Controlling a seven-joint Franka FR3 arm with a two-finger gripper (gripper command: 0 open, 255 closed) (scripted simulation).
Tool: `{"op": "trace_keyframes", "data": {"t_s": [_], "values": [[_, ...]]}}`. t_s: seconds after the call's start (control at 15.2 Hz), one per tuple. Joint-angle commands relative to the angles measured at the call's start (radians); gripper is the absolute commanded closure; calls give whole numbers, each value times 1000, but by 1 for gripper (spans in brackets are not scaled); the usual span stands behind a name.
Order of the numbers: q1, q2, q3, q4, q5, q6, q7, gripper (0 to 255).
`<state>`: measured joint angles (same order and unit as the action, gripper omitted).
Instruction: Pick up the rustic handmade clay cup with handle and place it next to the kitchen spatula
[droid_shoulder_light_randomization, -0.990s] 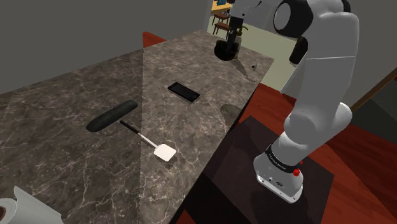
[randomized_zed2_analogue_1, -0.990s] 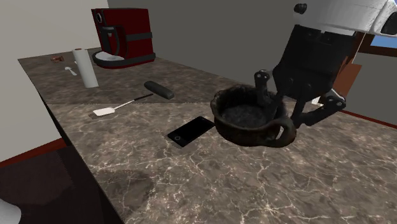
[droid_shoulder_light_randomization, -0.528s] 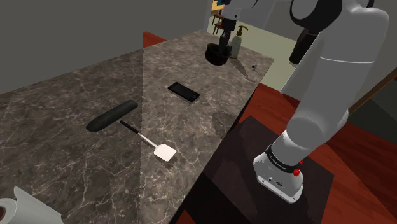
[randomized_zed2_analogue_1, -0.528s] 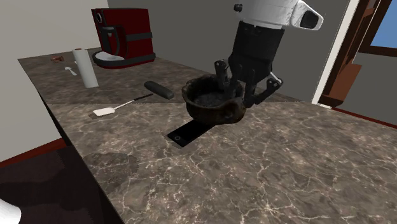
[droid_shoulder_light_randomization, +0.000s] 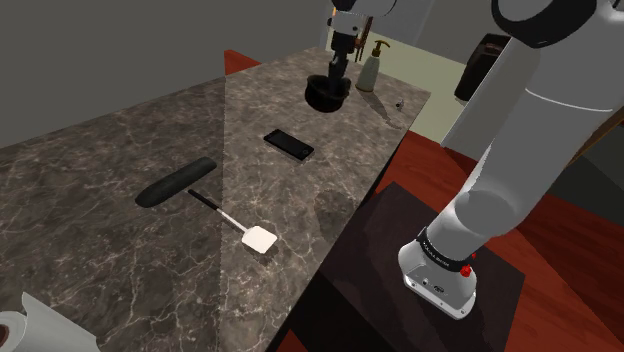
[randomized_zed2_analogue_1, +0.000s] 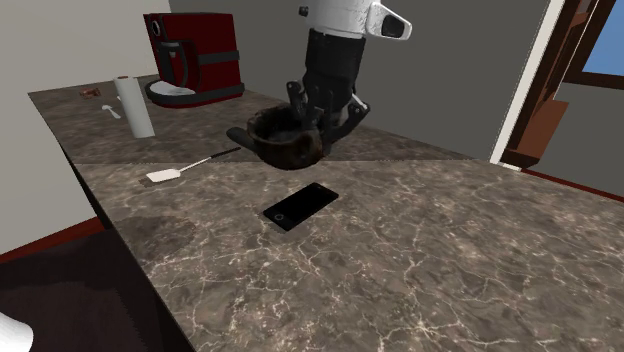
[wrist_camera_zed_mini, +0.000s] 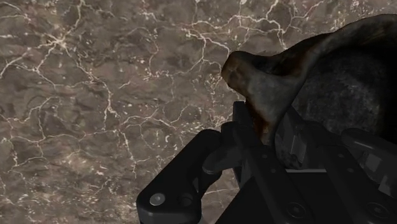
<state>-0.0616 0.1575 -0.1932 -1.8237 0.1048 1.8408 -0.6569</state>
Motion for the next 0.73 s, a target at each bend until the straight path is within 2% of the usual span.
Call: {"op": "trace_keyframes", "data": {"t_s": [0.0, 0.66], "values": [[27, -31, 19, -40, -2, 14, 46, 255], [152, -127, 126, -163, 9, 64, 271, 255]]}}
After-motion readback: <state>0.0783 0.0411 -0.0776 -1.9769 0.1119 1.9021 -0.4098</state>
